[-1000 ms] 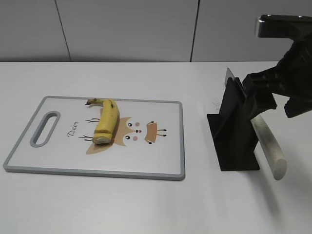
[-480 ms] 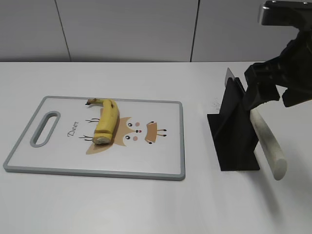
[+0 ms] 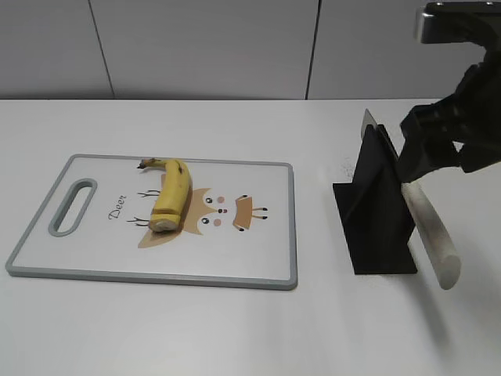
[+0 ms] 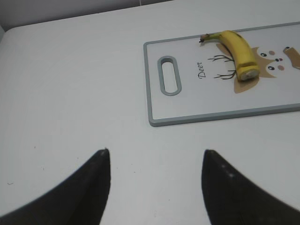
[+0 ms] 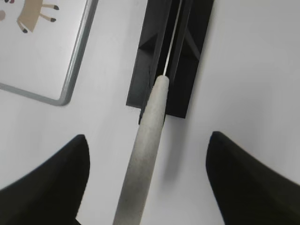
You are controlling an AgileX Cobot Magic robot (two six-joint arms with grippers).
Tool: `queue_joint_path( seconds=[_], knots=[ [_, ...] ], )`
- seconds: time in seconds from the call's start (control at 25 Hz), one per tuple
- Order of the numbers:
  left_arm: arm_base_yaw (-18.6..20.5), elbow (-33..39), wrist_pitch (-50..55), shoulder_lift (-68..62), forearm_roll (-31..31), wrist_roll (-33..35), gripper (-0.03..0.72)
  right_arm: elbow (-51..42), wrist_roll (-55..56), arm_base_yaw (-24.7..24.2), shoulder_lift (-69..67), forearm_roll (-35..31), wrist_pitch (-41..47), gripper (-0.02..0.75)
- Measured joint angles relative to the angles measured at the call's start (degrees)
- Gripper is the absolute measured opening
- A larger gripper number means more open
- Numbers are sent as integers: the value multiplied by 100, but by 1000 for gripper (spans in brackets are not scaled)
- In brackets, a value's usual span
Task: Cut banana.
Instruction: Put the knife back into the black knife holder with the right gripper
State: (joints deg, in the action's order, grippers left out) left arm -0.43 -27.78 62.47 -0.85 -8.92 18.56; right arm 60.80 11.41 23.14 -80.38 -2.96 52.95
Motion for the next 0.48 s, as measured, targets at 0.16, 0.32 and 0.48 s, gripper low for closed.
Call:
queue_joint_path(
  seconds=[0.16,0.32,0.48],
  knots=[
    [0,0,0,0,0,0,589,0,-512,0,180,11,311,594],
    [0,0,0,0,0,0,589,0,-780,0,451,16,517,594],
    [0,0,0,0,0,0,589,0,-874,0,824,16,568,594]
  ],
)
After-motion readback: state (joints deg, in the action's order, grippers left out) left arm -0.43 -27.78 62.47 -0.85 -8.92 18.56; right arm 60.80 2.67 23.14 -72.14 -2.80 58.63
